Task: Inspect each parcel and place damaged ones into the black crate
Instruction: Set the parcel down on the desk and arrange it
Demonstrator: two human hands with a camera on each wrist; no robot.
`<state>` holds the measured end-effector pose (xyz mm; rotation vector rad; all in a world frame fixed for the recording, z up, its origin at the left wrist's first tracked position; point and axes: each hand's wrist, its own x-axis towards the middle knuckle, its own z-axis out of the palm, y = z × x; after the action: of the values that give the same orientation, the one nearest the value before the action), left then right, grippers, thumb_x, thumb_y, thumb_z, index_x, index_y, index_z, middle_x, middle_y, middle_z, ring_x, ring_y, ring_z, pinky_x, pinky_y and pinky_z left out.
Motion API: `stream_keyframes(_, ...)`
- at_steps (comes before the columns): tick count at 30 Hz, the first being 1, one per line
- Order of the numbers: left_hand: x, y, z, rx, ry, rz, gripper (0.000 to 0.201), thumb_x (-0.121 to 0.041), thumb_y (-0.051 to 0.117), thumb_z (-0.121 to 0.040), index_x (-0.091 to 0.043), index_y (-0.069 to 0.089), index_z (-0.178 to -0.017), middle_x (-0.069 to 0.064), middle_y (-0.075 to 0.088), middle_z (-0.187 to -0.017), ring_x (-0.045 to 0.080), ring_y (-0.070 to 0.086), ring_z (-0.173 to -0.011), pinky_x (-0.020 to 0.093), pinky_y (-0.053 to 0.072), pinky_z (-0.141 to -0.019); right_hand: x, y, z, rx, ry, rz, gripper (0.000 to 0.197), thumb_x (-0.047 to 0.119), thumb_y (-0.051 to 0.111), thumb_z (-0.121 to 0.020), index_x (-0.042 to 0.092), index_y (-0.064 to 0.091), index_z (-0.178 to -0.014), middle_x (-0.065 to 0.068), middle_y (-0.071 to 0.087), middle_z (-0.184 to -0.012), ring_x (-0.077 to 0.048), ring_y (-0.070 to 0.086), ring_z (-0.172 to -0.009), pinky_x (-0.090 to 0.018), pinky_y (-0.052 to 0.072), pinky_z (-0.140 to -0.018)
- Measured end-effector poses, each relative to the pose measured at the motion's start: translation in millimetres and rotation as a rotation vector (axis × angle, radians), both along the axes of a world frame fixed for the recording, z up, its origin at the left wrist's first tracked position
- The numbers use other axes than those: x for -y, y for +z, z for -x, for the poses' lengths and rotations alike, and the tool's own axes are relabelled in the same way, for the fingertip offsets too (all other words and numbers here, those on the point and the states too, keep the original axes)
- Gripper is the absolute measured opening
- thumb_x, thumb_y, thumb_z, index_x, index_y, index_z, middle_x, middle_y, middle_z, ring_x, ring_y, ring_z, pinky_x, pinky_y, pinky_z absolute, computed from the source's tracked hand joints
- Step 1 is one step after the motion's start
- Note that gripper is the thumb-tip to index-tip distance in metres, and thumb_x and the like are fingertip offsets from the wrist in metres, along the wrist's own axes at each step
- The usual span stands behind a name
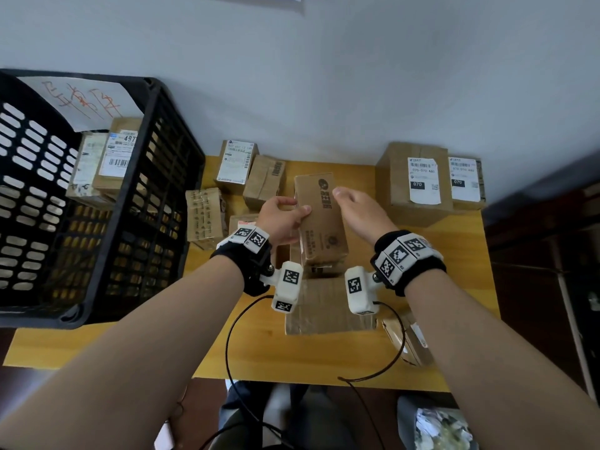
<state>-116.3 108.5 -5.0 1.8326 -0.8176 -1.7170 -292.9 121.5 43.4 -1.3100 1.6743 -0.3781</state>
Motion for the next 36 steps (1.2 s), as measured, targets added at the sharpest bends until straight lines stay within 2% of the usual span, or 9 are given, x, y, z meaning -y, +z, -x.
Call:
stream_keyframes(4, 3.1, 0.3, -1.8, 0.026, -0.020, -0.010, 0.041, -0.023, 0.080, -0.091, -0.017, 0.056, -0.123, 0.009, 0.072, -0.115, 0.023, 0.073, -0.099, 0.034, 0.060, -0.060, 6.7, 6.0, -3.1, -0.159, 0.110, 0.082, 0.051, 0.048, 0.035, -0.109, 0.022, 0.079, -0.112, 0.002, 0.075, -0.097, -0.019, 0.067, -0.086, -0.033, 0.052, -0.076)
stream_keyframes(8, 0.5, -0.5, -7.3, 0.001, -0.015, -0.035, 0.037, -0.025, 0.082, -0.089, -0.020, 0.061, -0.119, 0.005, 0.075, -0.108, 0.018, 0.073, -0.095, 0.046, 0.061, -0.087, 11.9, -3.8, -11.3, -0.314, 0.244, -0.052, 0.056, 0.052, 0.036, -0.105, 0.019, 0.080, -0.099, -0.005, 0.076, -0.104, -0.021, 0.069, -0.088, -0.040, 0.056, -0.091)
stream_keyframes(10, -1.0, 0.3, -9.7, -0.033, -0.009, -0.062, 0.039, -0.025, 0.083, -0.088, -0.019, 0.062, -0.121, 0.003, 0.075, -0.105, 0.015, 0.072, -0.090, 0.044, 0.061, -0.084, 14.5, -2.4, -14.9, -0.353, 0.276, -0.073, 0.054, 0.052, 0.035, -0.105, 0.020, 0.079, -0.104, -0.003, 0.075, -0.106, -0.020, 0.068, -0.090, -0.040, 0.056, -0.092)
stream_keyframes(13, -2.2, 1.7, -9.9, -0.039, -0.010, -0.085, 0.040, -0.027, 0.083, -0.088, -0.019, 0.063, -0.122, 0.001, 0.074, -0.103, 0.014, 0.071, -0.088, 0.040, 0.061, -0.078, 19.0, 0.3, -16.3, -0.387, 0.300, -0.098, 0.050, 0.049, 0.036, -0.106, 0.020, 0.078, -0.107, -0.002, 0.074, -0.107, -0.019, 0.067, -0.091, -0.037, 0.053, -0.083)
stream_keyframes(19, 1.3, 0.2, -9.4, -0.039, -0.012, -0.104, 0.045, -0.031, 0.085, -0.086, -0.020, 0.063, -0.123, 0.004, 0.075, -0.110, 0.020, 0.073, -0.099, 0.051, 0.059, -0.093, 21.7, 0.3, -20.8, -0.506, 0.310, -0.066, 0.045, 0.047, 0.039, -0.106, 0.019, 0.073, -0.097, 0.000, 0.070, -0.093, -0.018, 0.063, -0.081, -0.029, 0.037, -0.060)
stream_keyframes(23, -0.3, 0.5, -9.1, -0.041, 0.002, -0.101, 0.044, -0.031, 0.085, -0.085, -0.020, 0.063, -0.122, 0.005, 0.074, -0.113, 0.020, 0.072, -0.101, 0.051, 0.060, -0.093, 19.3, 3.6, -24.0, -0.528, 0.325, -0.049, 0.045, 0.046, 0.039, -0.106, 0.018, 0.071, -0.093, -0.001, 0.068, -0.089, -0.017, 0.063, -0.078, -0.029, 0.037, -0.058)
stream_keyframes(28, -4.4, 6.0, -6.7, -0.067, 0.009, -0.112, 0.046, -0.028, 0.081, -0.089, -0.018, 0.060, -0.129, 0.004, 0.074, -0.112, 0.017, 0.071, -0.098, 0.049, 0.059, -0.091, 19.7, 3.1, -6.5, -0.129, 0.131, -0.114, 0.046, 0.045, 0.040, -0.106, 0.026, 0.081, -0.101, 0.006, 0.069, -0.104, -0.019, 0.065, -0.095, -0.037, 0.051, -0.087)
stream_keyframes(31, -6.1, 9.3, -9.2, -0.083, -0.003, -0.120, 0.049, -0.027, 0.079, -0.091, -0.019, 0.057, -0.133, 0.004, 0.075, -0.109, 0.017, 0.072, -0.095, 0.044, 0.062, -0.080, 19.6, 5.9, 3.3, 0.203, -0.226, -0.171, 0.044, 0.045, 0.037, -0.108, 0.027, 0.078, -0.108, 0.011, 0.072, -0.113, -0.023, 0.069, -0.100, -0.044, 0.056, -0.088)
stream_keyframes(36, -8.2, 9.3, -4.9, -0.085, -0.016, -0.063, 0.052, -0.027, 0.074, -0.096, -0.027, 0.052, -0.143, 0.002, 0.072, -0.116, 0.018, 0.072, -0.096, 0.043, 0.062, -0.079, 26.1, 5.5, -4.3, 0.355, -0.461, -0.206, 0.030, 0.042, 0.046, -0.107, 0.020, 0.060, -0.121, 0.000, 0.064, -0.114, -0.030, 0.067, -0.107, -0.055, 0.057, -0.090)
